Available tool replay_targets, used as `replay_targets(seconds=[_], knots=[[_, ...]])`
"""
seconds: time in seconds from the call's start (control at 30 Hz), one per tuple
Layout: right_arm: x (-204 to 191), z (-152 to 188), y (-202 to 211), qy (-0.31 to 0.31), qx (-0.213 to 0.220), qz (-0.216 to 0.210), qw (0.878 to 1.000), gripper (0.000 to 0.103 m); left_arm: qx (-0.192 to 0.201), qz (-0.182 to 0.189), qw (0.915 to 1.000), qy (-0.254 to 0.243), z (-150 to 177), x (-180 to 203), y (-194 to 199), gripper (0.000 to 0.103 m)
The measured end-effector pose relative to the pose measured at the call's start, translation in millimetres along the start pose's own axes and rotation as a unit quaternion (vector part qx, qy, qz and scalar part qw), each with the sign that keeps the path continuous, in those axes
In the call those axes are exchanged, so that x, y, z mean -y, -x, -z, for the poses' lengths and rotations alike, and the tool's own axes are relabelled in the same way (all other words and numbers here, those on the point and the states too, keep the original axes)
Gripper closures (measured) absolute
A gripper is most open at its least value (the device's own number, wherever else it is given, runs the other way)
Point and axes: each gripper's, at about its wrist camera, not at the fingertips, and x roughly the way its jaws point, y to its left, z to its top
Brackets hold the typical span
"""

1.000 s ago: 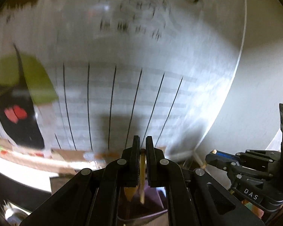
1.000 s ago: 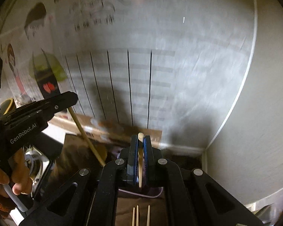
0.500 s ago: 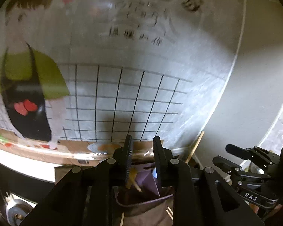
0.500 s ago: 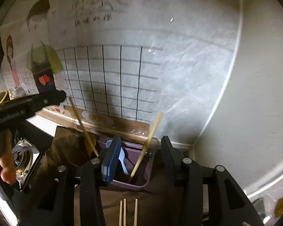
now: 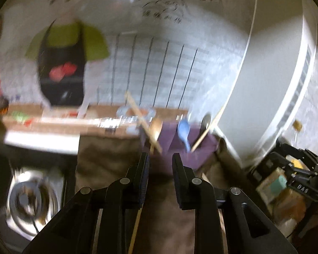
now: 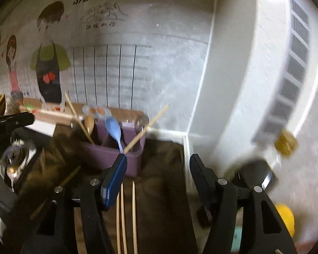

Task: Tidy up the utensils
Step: 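Move the right tool back down to the next wooden chopsticks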

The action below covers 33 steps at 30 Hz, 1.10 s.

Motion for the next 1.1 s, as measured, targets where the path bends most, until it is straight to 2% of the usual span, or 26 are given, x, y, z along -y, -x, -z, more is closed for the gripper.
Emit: replay_targets(seconds=[0.13,0.23,0.27,0.37,0.47,0.67,0.8,0.97,1.1], knots=[[2,40,4,-0.017,-0.034,-0.028,0.999,0.039,-0.009,-0.024,0.9996,0.011,54,-6,12,0.079],[3,62,2,-0.014,-0.057,-0.033,0.998,0.04,-0.012,-0.041,0.999,0.016,83,-9,20,0.079],[2,70,0,-0.008,-0.07,-0.047,0.996,0.04,-0.011,-0.051,0.9985,0.015,92,-10,23,0.079],[0,90,-1,0.0,-0.096,-0.08,0.992,0.05,-0.004,-0.088,0.9961,0.005,117,-11,32,0.079],[-3,110,-1,0.004,-0.108,-0.072,0.992,0.054,-0.01,-0.098,0.9949,0.018,137,-16,36,0.079],[-3,152,1,-0.012,-0.132,-0.083,0.988,0.058,-0.028,-0.112,0.9929,0.027,163,-27,38,0.079],[-5,170,-2,-0.015,-0.156,-0.097,0.983,0.065,-0.056,-0.116,0.9908,0.042,176,-36,35,0.077],[-12,183,-8,-0.019,-0.173,-0.108,0.979,0.07,-0.059,-0.111,0.9916,0.032,186,-32,39,0.076],[-16,184,-14,-0.015,-0.183,-0.103,0.978,0.079,-0.062,-0.105,0.9918,0.039,193,-31,46,0.076]])
